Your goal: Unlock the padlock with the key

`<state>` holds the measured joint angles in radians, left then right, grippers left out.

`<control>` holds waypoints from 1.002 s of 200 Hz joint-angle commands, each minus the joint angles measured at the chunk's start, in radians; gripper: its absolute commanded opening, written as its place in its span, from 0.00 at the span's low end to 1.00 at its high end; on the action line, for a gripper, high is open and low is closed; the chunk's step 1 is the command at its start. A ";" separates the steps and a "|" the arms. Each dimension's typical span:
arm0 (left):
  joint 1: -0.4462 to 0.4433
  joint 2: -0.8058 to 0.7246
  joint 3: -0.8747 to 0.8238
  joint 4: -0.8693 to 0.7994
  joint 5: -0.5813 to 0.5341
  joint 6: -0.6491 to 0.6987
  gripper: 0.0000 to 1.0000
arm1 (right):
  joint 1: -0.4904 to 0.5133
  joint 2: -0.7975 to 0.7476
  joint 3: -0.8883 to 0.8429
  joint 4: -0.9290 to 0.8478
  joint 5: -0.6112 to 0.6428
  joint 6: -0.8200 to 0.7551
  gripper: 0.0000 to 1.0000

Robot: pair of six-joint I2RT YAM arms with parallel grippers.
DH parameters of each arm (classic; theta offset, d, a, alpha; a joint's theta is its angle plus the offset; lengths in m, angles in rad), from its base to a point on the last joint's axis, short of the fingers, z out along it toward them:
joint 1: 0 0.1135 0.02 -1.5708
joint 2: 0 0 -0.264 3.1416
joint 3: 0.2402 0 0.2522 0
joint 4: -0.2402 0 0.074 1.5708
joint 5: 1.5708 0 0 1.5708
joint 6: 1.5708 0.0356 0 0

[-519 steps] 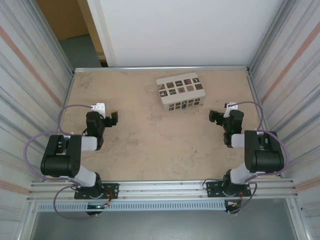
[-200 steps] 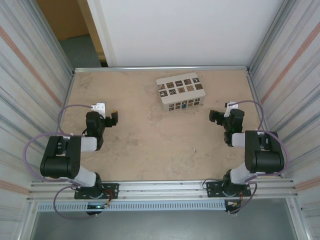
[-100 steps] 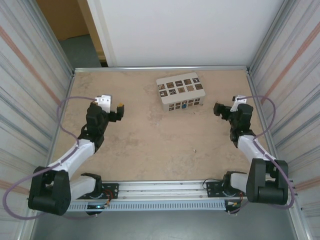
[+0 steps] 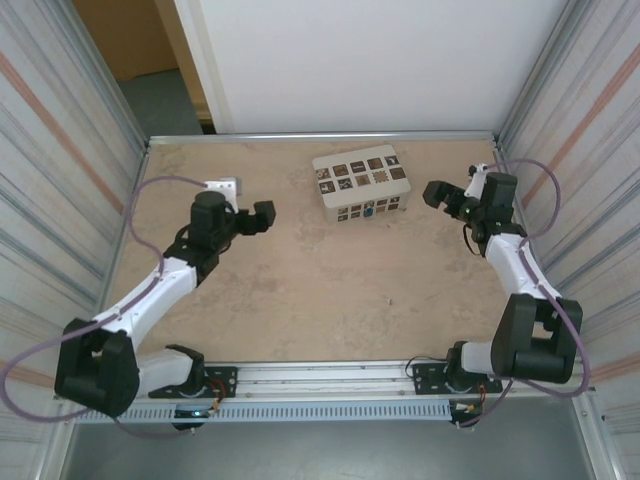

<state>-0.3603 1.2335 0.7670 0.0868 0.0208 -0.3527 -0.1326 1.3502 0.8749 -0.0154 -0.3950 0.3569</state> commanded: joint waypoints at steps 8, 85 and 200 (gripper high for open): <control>-0.042 0.116 0.109 -0.025 0.044 -0.137 0.99 | -0.001 0.096 0.081 -0.044 -0.097 0.069 0.99; -0.081 0.451 0.337 0.042 0.199 -0.272 0.99 | 0.050 0.357 0.254 -0.025 -0.110 0.091 0.99; -0.087 0.821 0.639 0.091 0.402 -0.360 0.99 | 0.133 0.589 0.437 -0.003 -0.130 0.076 0.99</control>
<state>-0.4408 2.0109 1.3403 0.1608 0.3641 -0.6785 -0.0059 1.9045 1.2652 -0.0242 -0.4984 0.4343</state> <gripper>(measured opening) 0.988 0.990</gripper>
